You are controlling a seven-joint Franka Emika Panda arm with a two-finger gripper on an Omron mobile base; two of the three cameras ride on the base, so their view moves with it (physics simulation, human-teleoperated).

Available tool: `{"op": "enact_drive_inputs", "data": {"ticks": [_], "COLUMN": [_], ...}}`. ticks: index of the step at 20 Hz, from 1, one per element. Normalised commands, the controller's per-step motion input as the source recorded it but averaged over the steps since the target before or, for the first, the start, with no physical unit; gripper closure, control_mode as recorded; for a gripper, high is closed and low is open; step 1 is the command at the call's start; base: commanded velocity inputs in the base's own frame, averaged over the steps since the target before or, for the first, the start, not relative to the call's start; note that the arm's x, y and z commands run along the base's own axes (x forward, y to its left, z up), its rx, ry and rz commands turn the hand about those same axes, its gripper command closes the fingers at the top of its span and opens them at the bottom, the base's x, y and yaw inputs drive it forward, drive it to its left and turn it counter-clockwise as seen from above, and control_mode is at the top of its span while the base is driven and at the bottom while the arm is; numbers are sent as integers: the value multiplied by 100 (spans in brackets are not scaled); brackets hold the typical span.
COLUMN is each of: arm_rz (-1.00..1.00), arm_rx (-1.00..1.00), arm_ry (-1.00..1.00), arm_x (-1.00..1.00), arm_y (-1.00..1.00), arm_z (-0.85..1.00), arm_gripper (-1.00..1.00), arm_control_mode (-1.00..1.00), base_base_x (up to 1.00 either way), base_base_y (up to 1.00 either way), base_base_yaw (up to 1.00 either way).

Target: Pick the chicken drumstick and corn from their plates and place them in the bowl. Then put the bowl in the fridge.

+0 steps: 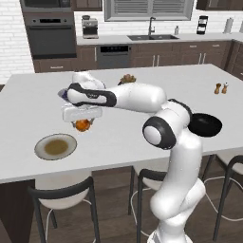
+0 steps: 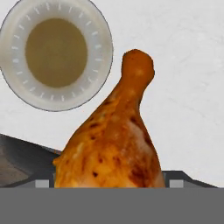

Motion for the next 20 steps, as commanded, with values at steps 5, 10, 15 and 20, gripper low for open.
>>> {"op": "enact_drive_inputs", "data": {"ticks": [5,10,15,20], "arm_rz": [-20,-23,-28,-30], "arm_rx": [15,0,-9,-16], "arm_ry": [0,2,4,15], "arm_x": [0,0,-17,0], "arm_y": [-100,-100,-100,-100], "arm_z": [63,14,0,0], "arm_gripper": [100,100,100,100], "arm_control_mode": [-100,-100,-100,-100], "base_base_x": [0,0,0,0], "base_base_y": [0,0,0,0], "base_base_yaw": [0,0,0,0]}}
